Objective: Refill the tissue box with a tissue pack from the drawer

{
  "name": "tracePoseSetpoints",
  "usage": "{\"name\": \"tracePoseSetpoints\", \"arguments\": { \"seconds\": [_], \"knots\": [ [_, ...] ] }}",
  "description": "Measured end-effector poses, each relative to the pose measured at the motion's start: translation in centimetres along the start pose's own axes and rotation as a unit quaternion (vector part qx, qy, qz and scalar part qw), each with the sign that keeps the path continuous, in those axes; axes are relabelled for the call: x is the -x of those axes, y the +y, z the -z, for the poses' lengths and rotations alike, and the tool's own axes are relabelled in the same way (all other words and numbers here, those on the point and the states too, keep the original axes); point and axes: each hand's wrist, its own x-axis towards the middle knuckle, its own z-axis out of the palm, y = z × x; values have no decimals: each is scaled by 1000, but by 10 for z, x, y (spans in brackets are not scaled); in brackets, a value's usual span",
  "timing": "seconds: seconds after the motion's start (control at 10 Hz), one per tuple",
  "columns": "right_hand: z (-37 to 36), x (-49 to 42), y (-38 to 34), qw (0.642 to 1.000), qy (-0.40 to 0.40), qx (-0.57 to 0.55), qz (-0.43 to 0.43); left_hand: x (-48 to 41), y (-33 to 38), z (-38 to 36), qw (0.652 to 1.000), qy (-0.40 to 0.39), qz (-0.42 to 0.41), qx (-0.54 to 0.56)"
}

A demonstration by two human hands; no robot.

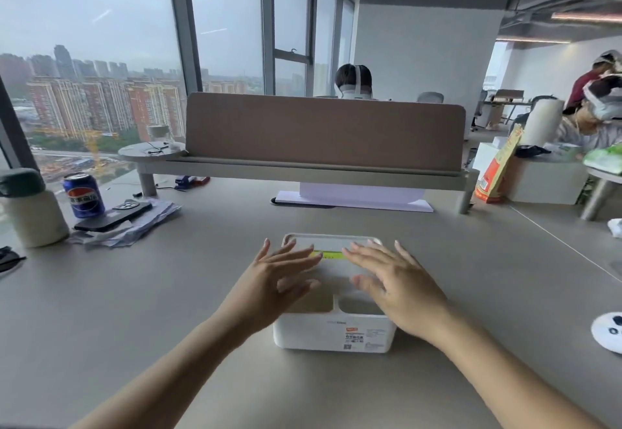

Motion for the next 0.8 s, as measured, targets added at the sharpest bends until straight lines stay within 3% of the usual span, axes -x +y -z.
{"name": "tracePoseSetpoints", "arguments": {
  "seconds": [0.3, 0.4, 0.7, 0.8],
  "knots": [
    [-34, 31, -17, 989, 119, -85, -15, 23, 12, -13, 998, 58, 8, 14],
    [-39, 31, -13, 991, 124, -54, -13, 22, 11, -16, 998, 60, 6, -1],
    [-30, 26, -17, 988, 70, -133, -37, 21, 13, -12, 999, 48, 16, -6],
    [-23, 29, -22, 984, 43, -166, -41, 26, 22, -5, 997, 33, 44, 59]
  ]
}}
